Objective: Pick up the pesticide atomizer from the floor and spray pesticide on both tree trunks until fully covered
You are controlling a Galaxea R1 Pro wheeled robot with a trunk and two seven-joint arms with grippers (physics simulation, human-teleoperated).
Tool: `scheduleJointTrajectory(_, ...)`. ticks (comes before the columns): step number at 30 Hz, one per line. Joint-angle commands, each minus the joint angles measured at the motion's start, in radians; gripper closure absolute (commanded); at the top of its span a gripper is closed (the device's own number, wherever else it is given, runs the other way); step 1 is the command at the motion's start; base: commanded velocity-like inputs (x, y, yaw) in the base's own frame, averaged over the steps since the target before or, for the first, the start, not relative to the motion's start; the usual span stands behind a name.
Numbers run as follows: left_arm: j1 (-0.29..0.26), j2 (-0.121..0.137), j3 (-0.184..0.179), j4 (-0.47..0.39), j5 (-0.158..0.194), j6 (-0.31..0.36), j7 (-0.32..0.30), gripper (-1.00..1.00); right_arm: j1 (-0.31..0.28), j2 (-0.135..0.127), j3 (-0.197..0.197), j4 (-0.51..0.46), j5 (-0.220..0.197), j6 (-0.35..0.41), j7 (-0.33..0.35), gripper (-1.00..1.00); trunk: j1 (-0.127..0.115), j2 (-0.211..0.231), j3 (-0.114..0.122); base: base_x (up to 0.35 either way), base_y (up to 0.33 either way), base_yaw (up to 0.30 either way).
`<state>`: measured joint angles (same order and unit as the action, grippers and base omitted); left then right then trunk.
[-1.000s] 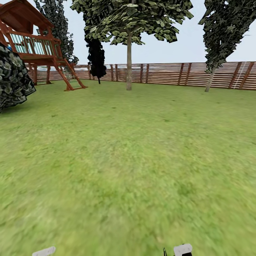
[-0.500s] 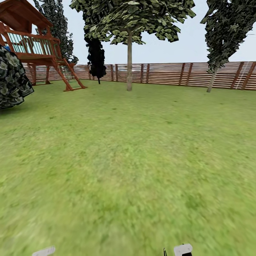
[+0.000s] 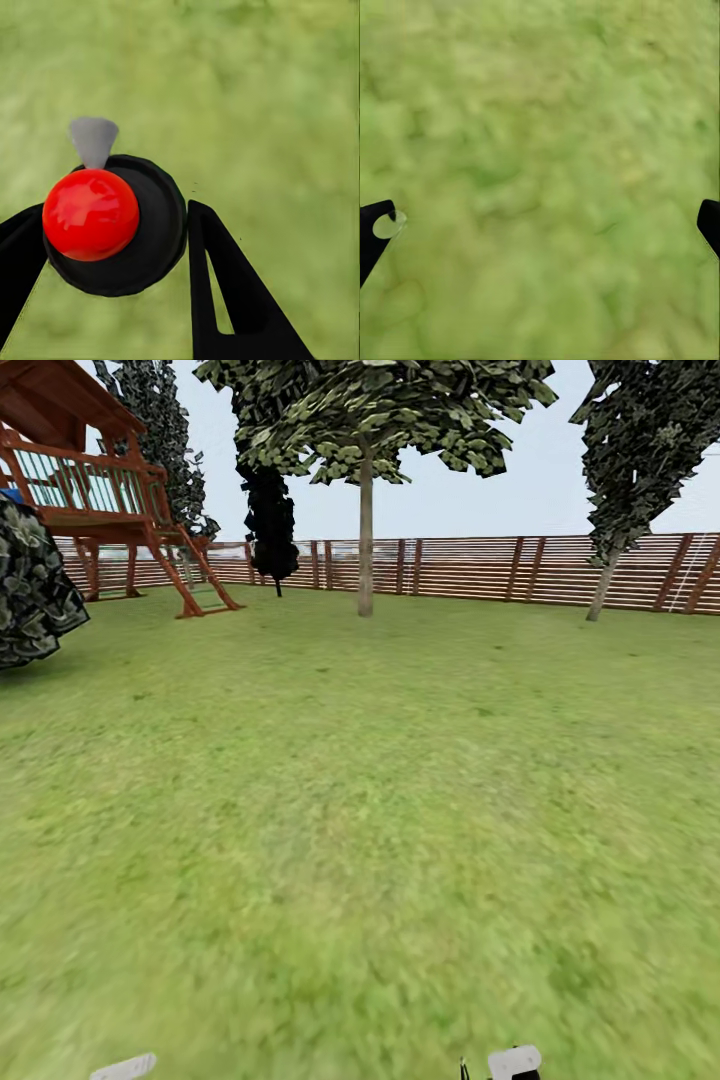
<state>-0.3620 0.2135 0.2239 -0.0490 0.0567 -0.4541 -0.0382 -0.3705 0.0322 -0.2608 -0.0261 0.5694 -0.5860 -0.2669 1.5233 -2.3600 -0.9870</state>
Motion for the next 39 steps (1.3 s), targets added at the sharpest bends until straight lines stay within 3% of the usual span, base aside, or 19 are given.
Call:
scheduleJointTrajectory(1,0.000,0.000,0.000,0.000,0.000,0.000,0.000,1.00,0.000,0.000,0.000,0.000,0.000,0.000,0.000,-1.00,0.000,0.000,0.000,0.335,0.071,0.000)
scheduleJointTrajectory(39,0.000,0.000,0.000,0.000,0.000,0.000,0.000,1.00,0.000,0.000,0.000,0.000,0.000,0.000,0.000,-1.00,0.000,0.000,0.000,0.335,0.071,0.000)
